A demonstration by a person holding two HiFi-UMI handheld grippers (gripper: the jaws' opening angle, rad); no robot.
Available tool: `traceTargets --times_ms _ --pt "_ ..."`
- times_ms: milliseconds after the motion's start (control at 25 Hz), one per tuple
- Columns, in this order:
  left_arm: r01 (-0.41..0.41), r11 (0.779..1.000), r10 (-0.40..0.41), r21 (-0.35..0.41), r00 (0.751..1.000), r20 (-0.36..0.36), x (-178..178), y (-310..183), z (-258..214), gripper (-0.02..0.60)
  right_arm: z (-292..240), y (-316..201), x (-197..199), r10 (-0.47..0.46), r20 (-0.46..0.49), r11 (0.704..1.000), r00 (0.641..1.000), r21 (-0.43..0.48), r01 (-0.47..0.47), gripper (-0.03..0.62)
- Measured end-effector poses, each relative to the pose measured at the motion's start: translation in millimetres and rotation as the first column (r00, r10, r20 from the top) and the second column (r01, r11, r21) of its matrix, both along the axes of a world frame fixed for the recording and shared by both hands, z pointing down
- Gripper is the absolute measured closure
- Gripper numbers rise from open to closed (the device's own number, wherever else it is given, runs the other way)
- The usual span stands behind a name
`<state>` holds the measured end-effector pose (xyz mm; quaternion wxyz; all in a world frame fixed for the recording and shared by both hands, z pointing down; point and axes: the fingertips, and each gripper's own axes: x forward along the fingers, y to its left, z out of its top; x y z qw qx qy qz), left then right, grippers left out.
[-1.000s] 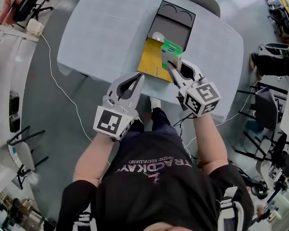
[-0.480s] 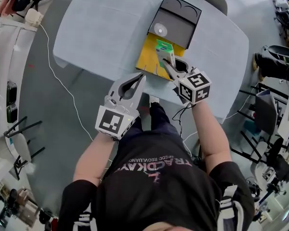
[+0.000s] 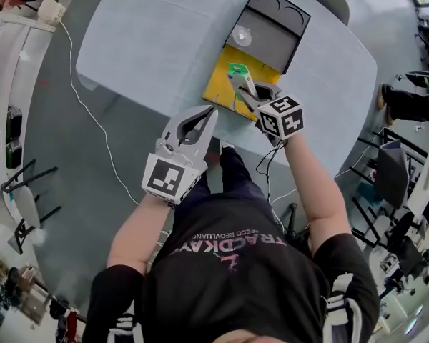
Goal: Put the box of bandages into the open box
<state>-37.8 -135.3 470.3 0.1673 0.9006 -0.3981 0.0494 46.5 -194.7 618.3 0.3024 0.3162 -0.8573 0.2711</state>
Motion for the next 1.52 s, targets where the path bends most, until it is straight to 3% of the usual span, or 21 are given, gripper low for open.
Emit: traceTargets --times_ms 320,560,800,1040,1320,1520 --pt "0.035 0.999 -0.036 -0.035 0.999 -0.010 -4 -8 16 0.565 34 1 -6 -0.060 -0.033 0.989 0.998 -0.138 0.055 0.503" --pt "0.052 0.997 -0.053 -0.054 0.998 -0.017 -6 -13 25 0.565 49 4 -10 -0.105 -0.037 0.955 0.994 -0.282 0.091 0.502" --pt "0.056 0.997 -0.058 -0.058 0.998 -0.018 -5 -17 27 0.565 57 2 -13 -0.145 -0.065 0.928 0.987 -0.356 0.113 0.499" --pt "0.061 0.996 -0.063 -0.071 0.998 -0.024 -4 -20 30 0.565 65 -4 -11 -0.169 -0.126 0.924 0.978 -0.365 0.112 0.494" --pt "0.062 0.995 -0.064 -0.073 0.998 -0.026 -6 -21 29 0.565 68 -13 -9 -0.163 -0.187 0.941 0.969 -0.325 0.096 0.414" --pt "0.062 0.995 -0.063 -0.075 0.998 -0.023 -9 -22 31 0.565 66 -23 -6 -0.130 -0.203 0.959 0.970 -0.273 0.071 0.391"
